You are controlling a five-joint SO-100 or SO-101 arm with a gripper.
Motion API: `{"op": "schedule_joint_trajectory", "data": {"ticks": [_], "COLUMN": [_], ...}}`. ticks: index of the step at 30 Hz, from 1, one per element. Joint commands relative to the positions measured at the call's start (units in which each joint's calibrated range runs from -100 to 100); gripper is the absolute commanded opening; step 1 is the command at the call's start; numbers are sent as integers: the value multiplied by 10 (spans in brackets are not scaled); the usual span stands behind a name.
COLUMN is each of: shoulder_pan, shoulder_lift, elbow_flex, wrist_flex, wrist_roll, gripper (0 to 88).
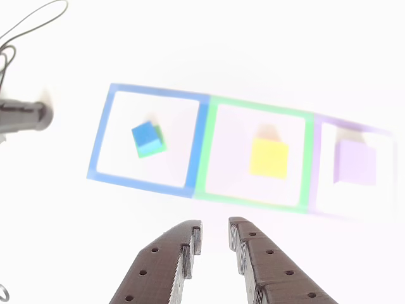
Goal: Tower of hanoi
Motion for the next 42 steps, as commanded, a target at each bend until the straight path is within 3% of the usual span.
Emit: {"op": "schedule_joint_trajectory", "data": {"ticks": [1, 7, 13, 15, 25, 42], "shoulder_pan": [-35, -64, -73, -67, -45, -68], "shoulder_lift": [-1, -12, -48, -60, -132, 67], "elbow_flex": [-8, 59, 203, 266, 646, 899], "wrist_flex": [10, -16, -122, -174, -598, -1172], "wrist_roll": [-9, 9, 31, 58, 65, 65], "gripper": [14, 91, 149, 179, 275, 347]}}
